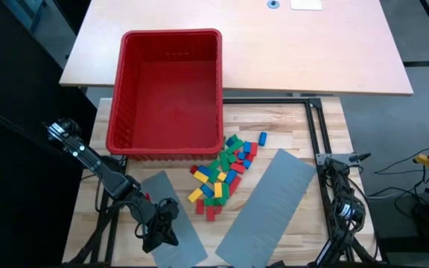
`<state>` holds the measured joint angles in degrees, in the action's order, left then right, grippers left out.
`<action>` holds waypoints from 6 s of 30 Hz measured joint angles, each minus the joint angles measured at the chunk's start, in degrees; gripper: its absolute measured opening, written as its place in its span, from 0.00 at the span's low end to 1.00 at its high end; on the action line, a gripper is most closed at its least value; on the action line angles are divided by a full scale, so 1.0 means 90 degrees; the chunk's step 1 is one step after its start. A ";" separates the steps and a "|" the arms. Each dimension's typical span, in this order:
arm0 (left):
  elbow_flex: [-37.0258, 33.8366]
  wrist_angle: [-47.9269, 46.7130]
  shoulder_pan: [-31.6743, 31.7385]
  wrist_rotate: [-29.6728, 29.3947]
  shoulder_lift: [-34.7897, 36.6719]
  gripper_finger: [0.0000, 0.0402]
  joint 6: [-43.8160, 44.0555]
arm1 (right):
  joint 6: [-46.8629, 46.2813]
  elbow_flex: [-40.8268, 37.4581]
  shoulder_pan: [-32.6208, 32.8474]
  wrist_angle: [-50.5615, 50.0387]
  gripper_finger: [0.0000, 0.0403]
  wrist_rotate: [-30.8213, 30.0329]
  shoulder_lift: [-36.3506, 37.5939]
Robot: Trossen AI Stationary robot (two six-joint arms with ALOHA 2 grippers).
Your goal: Sort blocks
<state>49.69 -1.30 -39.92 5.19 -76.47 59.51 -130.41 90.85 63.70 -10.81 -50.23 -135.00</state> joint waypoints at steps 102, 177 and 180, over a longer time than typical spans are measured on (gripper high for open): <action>-0.0002 -0.0002 -0.0155 0.0382 0.0005 0.00 0.0168 | -0.0238 -0.0036 -0.0323 -0.0162 0.33 0.0009 -0.0168; -0.0002 0.0000 -0.0257 0.0379 0.0005 0.00 0.0308 | -0.0101 0.0209 -0.0178 -0.0404 0.42 -0.0126 -0.0170; -0.0002 -0.0001 -0.0257 0.0380 0.0005 0.00 0.0332 | -0.0141 0.0211 -0.0223 -0.0440 0.42 -0.0056 -0.0165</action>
<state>49.67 -1.31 -42.24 8.61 -76.42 62.50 -131.68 92.75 61.69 -14.76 -50.74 -136.49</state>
